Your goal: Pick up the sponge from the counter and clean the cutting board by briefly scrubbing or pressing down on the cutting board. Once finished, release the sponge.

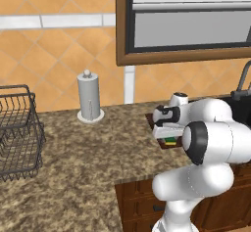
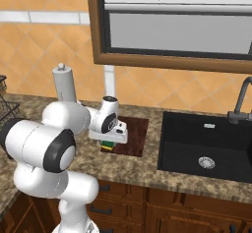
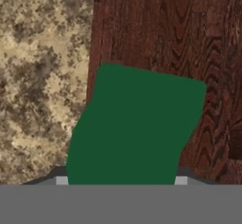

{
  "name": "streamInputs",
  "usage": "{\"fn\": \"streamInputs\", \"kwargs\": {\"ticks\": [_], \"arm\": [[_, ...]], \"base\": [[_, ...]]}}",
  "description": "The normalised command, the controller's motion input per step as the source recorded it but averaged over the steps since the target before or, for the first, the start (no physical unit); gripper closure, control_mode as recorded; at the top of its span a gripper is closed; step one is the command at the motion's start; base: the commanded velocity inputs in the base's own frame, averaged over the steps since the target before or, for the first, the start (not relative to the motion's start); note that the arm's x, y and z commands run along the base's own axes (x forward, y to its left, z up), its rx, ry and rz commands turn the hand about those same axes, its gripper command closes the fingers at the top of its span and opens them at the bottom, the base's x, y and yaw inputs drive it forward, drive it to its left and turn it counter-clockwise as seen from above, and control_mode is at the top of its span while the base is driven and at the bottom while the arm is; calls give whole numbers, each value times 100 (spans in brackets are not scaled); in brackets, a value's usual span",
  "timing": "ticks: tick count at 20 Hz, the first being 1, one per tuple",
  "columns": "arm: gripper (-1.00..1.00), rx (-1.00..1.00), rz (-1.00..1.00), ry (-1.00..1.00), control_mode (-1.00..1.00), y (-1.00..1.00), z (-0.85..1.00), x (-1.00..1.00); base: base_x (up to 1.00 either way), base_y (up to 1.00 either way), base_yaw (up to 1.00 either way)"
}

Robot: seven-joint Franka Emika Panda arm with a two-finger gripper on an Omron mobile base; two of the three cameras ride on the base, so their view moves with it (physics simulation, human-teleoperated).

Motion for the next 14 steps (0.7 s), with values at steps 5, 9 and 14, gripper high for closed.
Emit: {"fn": "streamInputs", "kwargs": {"ticks": [5,9,14], "arm": [[100,0,0,0,-100,11,-3,-18],[100,0,0,0,-100,0,-19,9],[100,1,0,0,-100,0,-16,41]], "base": [[0,0,0],[0,0,0],[0,0,0]]}}
